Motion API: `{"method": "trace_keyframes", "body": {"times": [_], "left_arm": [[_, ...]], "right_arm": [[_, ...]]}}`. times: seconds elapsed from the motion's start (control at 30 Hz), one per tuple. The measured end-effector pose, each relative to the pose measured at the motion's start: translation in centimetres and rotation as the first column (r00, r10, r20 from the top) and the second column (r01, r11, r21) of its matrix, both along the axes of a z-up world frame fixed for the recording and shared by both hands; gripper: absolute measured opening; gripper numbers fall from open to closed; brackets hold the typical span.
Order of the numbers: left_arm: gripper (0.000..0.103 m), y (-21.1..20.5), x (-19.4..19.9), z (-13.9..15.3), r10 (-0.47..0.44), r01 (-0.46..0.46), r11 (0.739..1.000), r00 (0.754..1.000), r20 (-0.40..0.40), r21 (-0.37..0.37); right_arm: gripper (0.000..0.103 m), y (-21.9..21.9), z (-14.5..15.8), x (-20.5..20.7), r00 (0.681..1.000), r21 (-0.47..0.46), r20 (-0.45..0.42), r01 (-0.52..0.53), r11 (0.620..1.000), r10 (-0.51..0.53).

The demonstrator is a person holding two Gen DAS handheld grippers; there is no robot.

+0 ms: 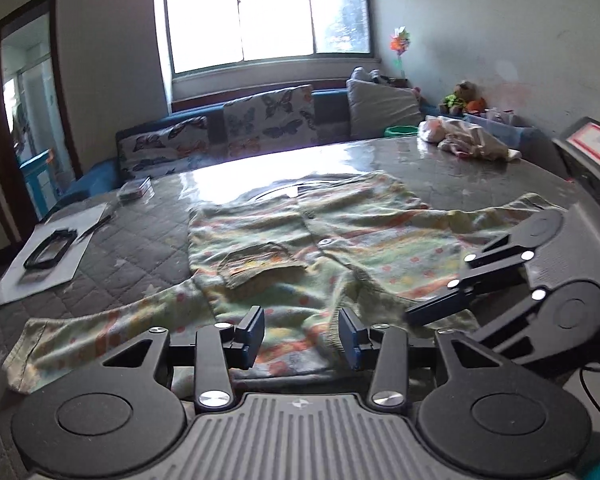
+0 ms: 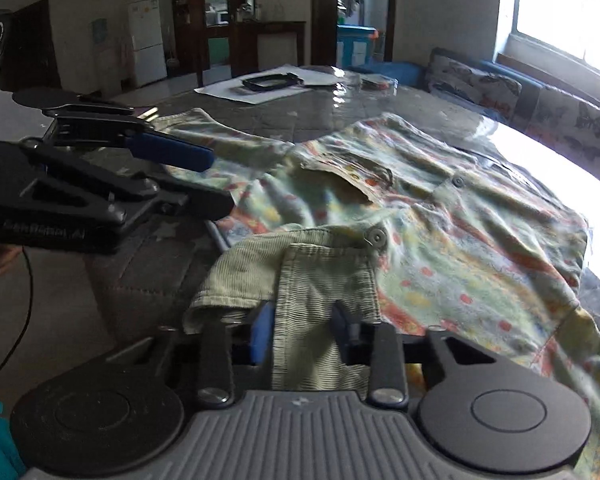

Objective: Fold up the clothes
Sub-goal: 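Grasp the corduroy collar with the right gripper while the left gripper grasps it too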

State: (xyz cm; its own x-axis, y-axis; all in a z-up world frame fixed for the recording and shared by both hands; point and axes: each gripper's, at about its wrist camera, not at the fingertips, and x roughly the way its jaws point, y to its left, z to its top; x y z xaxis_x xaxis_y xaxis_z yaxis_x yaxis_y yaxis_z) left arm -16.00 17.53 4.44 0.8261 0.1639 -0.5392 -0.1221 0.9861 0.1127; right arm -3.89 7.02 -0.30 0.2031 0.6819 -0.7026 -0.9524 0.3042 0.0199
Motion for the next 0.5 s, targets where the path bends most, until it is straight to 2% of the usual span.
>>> {"method": "trace_keyframes", "body": {"times": [0.13, 0.33, 0.4, 0.5], "left_arm": [[0.044, -1.9, 0.4, -0.3, -0.087, 0.087, 0.995, 0.996, -0.006, 0.051], [0.043, -3.2, 2.2, -2.2, -0.169, 0.176, 0.979, 0.983, -0.075, 0.100], [0.036, -3.2, 2.9, -3.1, -0.168, 0.181, 0.976, 0.980, -0.109, 0.118], [0.034, -3.1, 3.4, -3.9, -0.167, 0.185, 0.973, 0.977, -0.134, 0.135]], "right_arm": [[0.006, -0.9, 0.9, 0.7, 0.999, 0.053, -0.025, 0.050, 0.997, -0.048], [0.003, -2.8, 2.5, 2.8, 0.987, 0.129, -0.075, 0.154, 0.980, -0.145], [0.003, -2.9, 2.5, 3.1, 0.985, 0.127, -0.077, 0.163, 0.978, -0.154], [0.003, -2.7, 2.2, 2.9, 0.987, 0.114, -0.083, 0.145, 0.983, -0.136]]}}
